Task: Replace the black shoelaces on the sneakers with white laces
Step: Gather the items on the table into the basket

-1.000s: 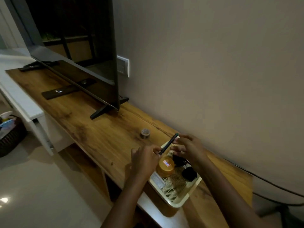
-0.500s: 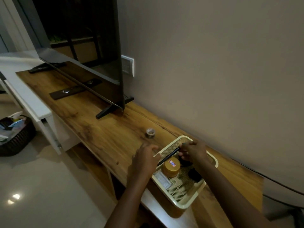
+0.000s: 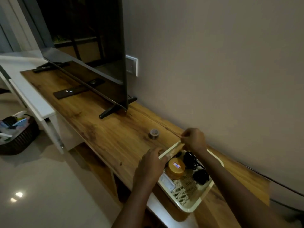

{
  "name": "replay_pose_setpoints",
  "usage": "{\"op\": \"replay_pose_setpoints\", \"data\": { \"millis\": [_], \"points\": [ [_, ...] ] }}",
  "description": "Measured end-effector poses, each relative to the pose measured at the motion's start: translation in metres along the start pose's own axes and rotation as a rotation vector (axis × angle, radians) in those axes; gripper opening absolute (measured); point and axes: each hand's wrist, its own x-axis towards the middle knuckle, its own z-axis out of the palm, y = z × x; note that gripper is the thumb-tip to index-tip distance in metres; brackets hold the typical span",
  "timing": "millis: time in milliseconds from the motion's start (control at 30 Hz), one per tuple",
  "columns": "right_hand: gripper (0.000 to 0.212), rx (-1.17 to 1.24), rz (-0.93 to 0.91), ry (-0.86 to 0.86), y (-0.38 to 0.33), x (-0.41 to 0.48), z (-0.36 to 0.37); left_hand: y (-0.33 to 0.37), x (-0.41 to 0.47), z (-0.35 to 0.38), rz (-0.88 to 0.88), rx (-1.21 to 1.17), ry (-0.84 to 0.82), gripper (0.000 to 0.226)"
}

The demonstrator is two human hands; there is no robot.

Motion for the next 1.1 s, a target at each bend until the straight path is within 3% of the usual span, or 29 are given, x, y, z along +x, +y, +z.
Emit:
{"op": "replay_pose_setpoints", "data": {
  "millis": [133, 300, 400, 533, 733, 900, 1100],
  "points": [
    [0.021, -0.234, -0.309, -0.093, -0.029, 0.030, 0.025, 0.003, 0.002, 0.007, -0.033, 0.122, -0.067, 0.055],
    [0.046, -0.427, -0.424, -0.427, -0.041, 0.054, 0.073, 0.003, 0.008, 0.010, -0.057, 0.158, -0.076, 0.056],
    [0.041, -0.606, -0.491, -0.369, -0.037, 0.058, 0.091, -0.002, 0.012, 0.012, -0.082, 0.145, -0.095, 0.048],
    [0.038, -0.504, -0.487, -0.285, -0.038, 0.053, 0.080, -0.007, 0.011, 0.014, -0.080, 0.090, -0.111, 0.051],
    [0.034, -0.216, -0.456, -0.106, -0.031, -0.003, -0.006, -0.010, 0.011, 0.011, -0.070, -0.056, -0.137, 0.045],
    [0.014, -0.397, -0.294, -0.313, 0.001, -0.076, -0.051, -0.007, 0.008, 0.012, -0.078, -0.163, -0.156, 0.037],
    [0.032, -0.604, -0.348, -0.380, 0.032, -0.107, -0.020, 0.002, 0.005, 0.013, -0.080, -0.141, -0.142, 0.037]
  ]
}}
